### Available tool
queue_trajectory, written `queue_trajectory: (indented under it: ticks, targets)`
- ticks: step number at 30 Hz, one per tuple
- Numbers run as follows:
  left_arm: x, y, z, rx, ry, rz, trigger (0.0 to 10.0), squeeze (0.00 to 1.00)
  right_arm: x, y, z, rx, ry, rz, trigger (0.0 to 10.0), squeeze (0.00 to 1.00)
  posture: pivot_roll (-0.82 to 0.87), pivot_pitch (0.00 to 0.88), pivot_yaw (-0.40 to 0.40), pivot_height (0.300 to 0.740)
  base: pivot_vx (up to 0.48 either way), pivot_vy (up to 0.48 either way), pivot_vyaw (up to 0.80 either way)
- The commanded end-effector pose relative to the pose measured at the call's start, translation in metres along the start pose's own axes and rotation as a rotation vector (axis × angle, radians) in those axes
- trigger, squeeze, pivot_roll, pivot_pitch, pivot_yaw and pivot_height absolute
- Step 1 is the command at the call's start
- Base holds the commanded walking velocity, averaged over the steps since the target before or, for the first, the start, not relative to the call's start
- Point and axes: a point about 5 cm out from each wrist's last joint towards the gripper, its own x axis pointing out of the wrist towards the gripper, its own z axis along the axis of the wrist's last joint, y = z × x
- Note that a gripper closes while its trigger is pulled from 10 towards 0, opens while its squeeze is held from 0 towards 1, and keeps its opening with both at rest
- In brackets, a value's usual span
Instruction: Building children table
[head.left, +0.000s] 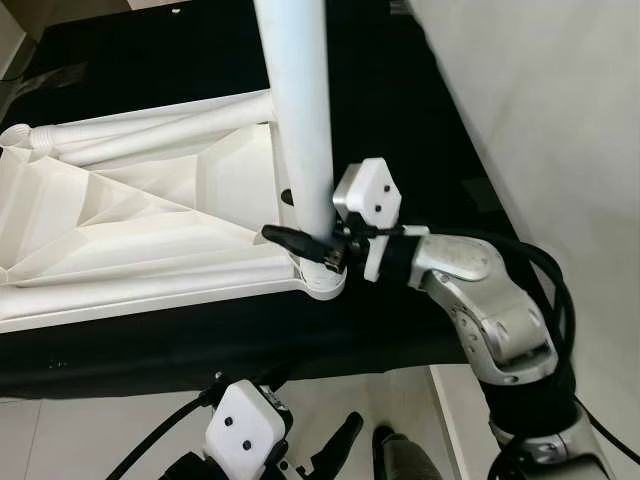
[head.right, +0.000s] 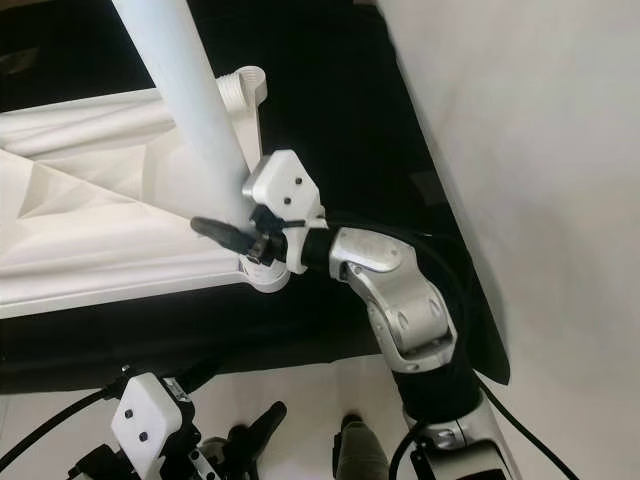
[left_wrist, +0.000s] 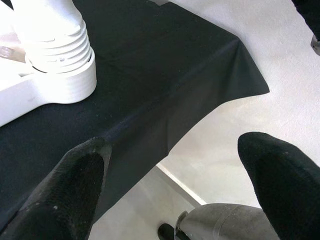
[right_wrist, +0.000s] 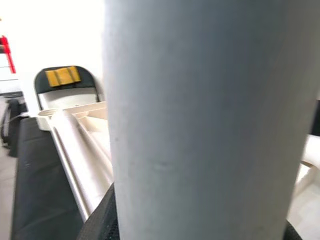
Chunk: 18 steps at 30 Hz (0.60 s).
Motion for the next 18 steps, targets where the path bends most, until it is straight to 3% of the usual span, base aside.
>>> queue_trajectory:
  ticks: [1,7,15,17,18]
  targets:
    - [-0.002,-0.003,0.002,-0.007,-0.001,0.004,10.0,0.0,0.001,0.01,-0.037,0.108,0.167,-0.035,10.0,0.0,0.05,0.358,0.037,0.74,0.0,0.0,0.0]
    - [-0.003,-0.003,0.002,-0.006,-0.002,0.008,10.0,0.0,-0.008,0.024,-0.047,0.191,0.178,-0.16,10.0,0.0,0.05,0.366,0.04,0.74,0.0,0.0,0.0]
    - [-0.003,-0.002,0.002,-0.004,-0.001,0.006,10.0,0.0,-0.017,0.037,-0.051,0.235,0.167,-0.243,10.0,0.0,0.05,0.366,0.046,0.74,0.0,0.0,0.0]
    - [-0.002,-0.001,0.001,-0.003,-0.001,0.006,10.0,0.0,-0.02,0.038,-0.052,0.179,0.197,-0.295,10.0,0.0,0.05,0.364,0.045,0.74,0.0,0.0,0.0]
    - [-0.002,-0.001,0.001,-0.002,-0.001,0.007,10.0,0.0,-0.027,0.031,-0.055,0.159,0.223,-0.444,10.0,0.0,0.05,0.361,0.041,0.74,0.0,0.0,0.0]
